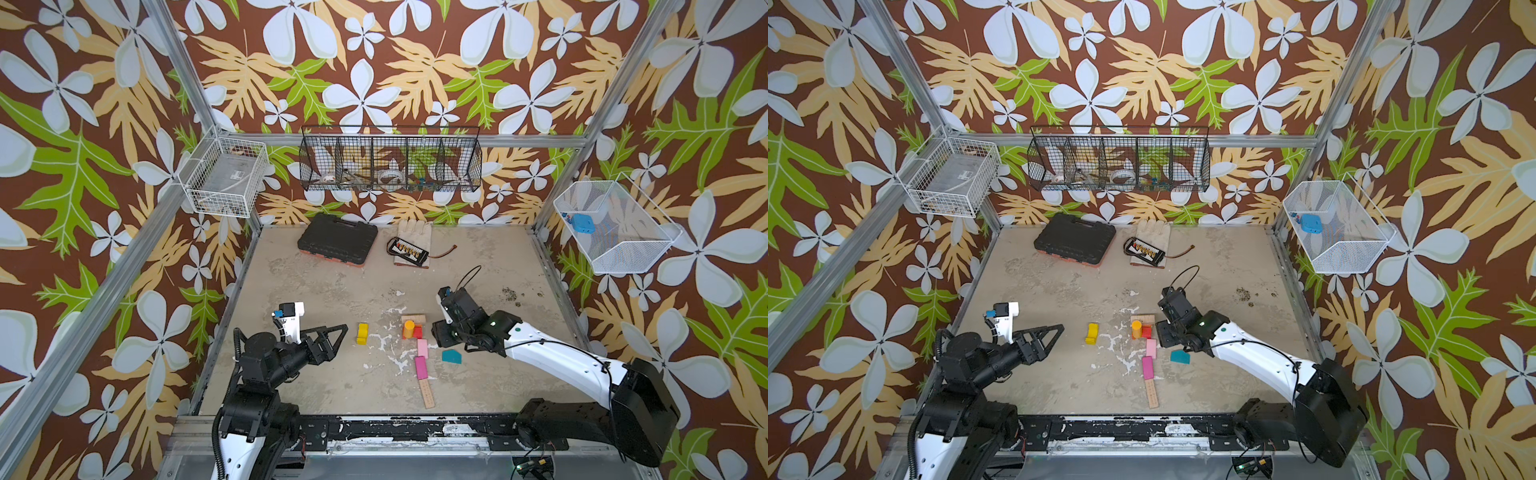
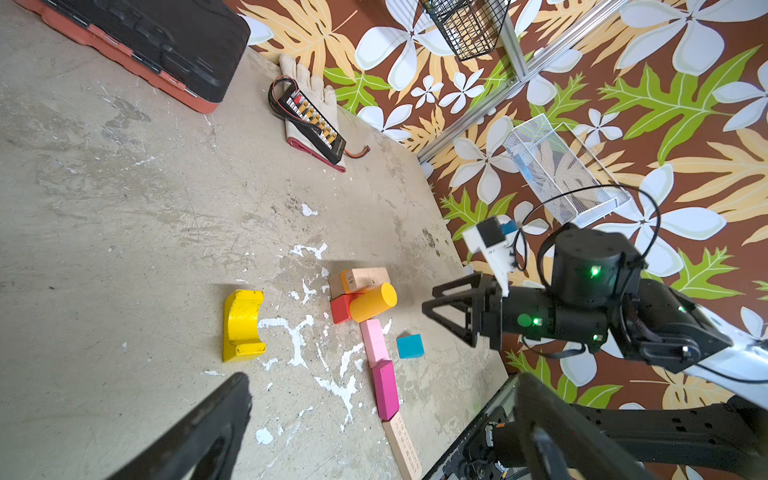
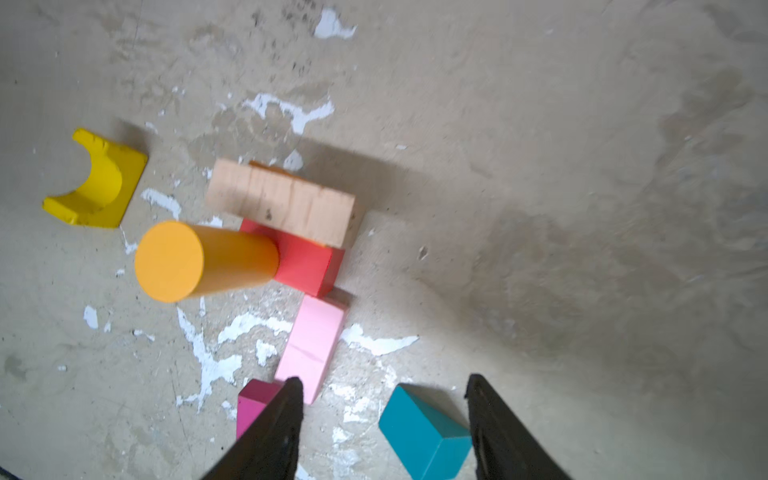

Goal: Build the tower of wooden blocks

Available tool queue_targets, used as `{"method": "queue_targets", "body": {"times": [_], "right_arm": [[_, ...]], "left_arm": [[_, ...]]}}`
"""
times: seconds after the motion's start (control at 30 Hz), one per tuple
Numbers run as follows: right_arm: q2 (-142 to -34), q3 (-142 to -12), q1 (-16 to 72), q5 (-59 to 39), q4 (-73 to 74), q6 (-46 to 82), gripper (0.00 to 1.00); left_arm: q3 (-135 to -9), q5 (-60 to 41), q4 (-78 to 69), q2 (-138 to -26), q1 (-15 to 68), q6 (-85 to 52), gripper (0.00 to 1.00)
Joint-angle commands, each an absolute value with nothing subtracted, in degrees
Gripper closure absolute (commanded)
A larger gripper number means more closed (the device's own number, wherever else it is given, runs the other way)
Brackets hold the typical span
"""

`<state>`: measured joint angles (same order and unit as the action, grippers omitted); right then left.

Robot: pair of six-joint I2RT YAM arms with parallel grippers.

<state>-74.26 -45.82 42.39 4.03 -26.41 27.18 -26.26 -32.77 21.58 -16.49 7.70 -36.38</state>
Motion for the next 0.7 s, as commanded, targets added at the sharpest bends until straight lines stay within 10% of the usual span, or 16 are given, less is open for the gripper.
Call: {"method": "queue_targets", "body": {"times": [0.0,0.67], "right_arm": [[-75.4,-44.1,44.4,4.0,-22.4,31.4,0.37],[-92.3,-48.2,50.2,5.0,-19.6,33.1,0.48]], "left_arm": [[-26.2,-32.4,19.7,-16.3,7.7,-36.8,0.0],[-26.2,-32.3,19.7,-16.3,7.8,-36.9,0.0]]}}
